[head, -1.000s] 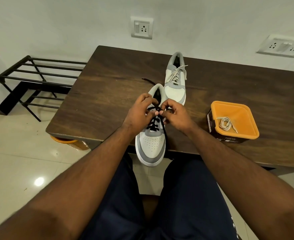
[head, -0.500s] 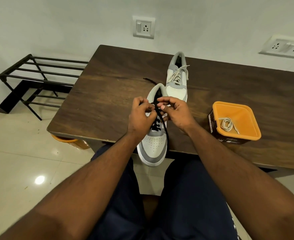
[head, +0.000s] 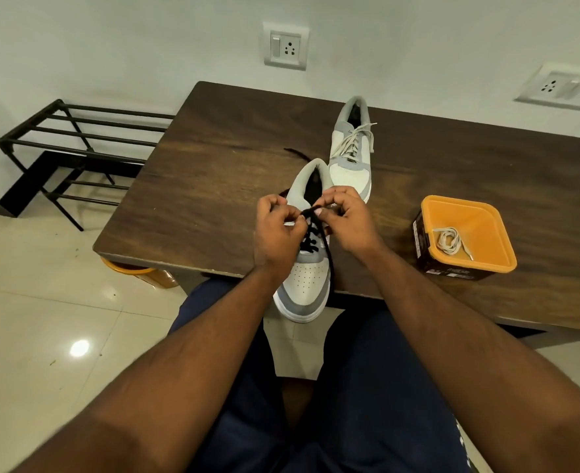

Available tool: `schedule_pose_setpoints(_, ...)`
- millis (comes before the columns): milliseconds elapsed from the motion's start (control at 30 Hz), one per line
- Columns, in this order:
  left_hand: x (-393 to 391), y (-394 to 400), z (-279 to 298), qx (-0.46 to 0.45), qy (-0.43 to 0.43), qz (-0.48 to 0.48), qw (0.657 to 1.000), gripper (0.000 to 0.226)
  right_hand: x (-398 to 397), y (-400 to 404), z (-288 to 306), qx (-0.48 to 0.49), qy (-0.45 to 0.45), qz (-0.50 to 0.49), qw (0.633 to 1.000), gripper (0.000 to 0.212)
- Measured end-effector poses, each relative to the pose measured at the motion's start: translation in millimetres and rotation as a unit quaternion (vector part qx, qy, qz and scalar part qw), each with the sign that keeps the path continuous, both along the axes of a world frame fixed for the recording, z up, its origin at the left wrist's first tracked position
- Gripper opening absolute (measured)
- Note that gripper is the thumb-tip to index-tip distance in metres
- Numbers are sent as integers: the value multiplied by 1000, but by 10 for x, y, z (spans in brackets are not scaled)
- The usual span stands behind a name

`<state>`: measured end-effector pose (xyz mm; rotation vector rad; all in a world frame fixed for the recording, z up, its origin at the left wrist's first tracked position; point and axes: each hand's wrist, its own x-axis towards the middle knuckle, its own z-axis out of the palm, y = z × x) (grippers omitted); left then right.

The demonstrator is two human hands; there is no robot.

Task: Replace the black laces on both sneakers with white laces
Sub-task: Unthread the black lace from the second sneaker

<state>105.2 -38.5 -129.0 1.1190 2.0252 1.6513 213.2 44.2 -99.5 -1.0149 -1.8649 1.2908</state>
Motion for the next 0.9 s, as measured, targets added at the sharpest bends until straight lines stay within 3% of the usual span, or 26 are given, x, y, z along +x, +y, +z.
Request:
schedule_pose_setpoints(133, 24, 26, 56, -46, -27, 58, 997, 8, 6, -25, 32, -216, 99, -8, 971, 21)
schedule_pose_setpoints(200, 28, 22, 107, -72, 32, 25, 997, 11, 12, -4, 76, -257, 104, 4, 961, 21)
schedule_pose_setpoints(267, 18, 21, 139, -85, 99, -17, 991, 16, 8, 16, 123, -226, 66, 31, 971, 14)
schedule_pose_setpoints(367, -32, 47, 163, -77, 99, -26, 992, 9, 6, 51, 203, -176, 12, 52, 983, 18)
schedule_pose_setpoints(500, -88, 58, 186, -48, -4, 53, 997, 11, 81, 59, 193, -315, 177, 17, 932, 15)
schedule_pose_setpoints(600, -54, -13, 207, -42, 54, -15, 998, 12, 82, -22, 107, -306, 157, 39, 938, 21)
schedule_pose_setpoints(733, 5, -28, 200, -62, 89, -62, 992, 22, 65, -18, 149, -257, 139, 43, 955, 13)
schedule_pose_setpoints(833, -16, 26, 179, -72, 68, -45, 994, 16, 124, 2, 183, -274, 193, 16, 942, 16)
schedule_pose_setpoints(900, -43, 64, 163, -41, 21, -19, 999, 13, 134, -4, 116, -260, 199, -57, 943, 13)
